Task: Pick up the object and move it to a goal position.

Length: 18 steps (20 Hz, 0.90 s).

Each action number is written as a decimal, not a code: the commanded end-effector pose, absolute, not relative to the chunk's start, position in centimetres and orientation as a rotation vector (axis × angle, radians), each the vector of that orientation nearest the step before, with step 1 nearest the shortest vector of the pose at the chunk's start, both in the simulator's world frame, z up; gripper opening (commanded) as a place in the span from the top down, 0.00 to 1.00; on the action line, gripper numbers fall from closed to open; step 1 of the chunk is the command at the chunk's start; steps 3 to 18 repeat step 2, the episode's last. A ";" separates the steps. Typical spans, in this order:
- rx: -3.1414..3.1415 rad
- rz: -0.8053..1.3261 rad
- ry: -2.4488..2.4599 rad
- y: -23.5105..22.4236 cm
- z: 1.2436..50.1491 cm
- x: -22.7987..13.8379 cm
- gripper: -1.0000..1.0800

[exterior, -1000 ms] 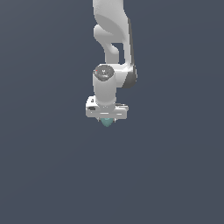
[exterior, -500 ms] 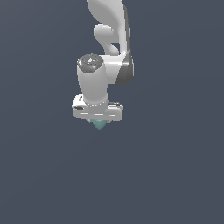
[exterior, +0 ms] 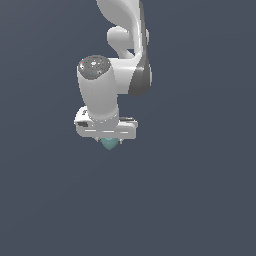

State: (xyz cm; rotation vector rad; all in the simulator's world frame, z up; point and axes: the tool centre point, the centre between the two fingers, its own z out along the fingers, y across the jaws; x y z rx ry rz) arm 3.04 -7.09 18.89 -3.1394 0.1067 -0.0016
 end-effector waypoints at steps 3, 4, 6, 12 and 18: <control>-3.139 -0.001 0.106 -7.2 19.0 3.2 1.00; -3.139 -0.001 0.106 -7.2 19.0 3.2 1.00; -3.139 -0.001 0.106 -7.2 19.0 3.2 1.00; -3.139 -0.001 0.106 -7.2 19.0 3.2 1.00; -3.139 -0.001 0.106 -7.2 19.0 3.2 1.00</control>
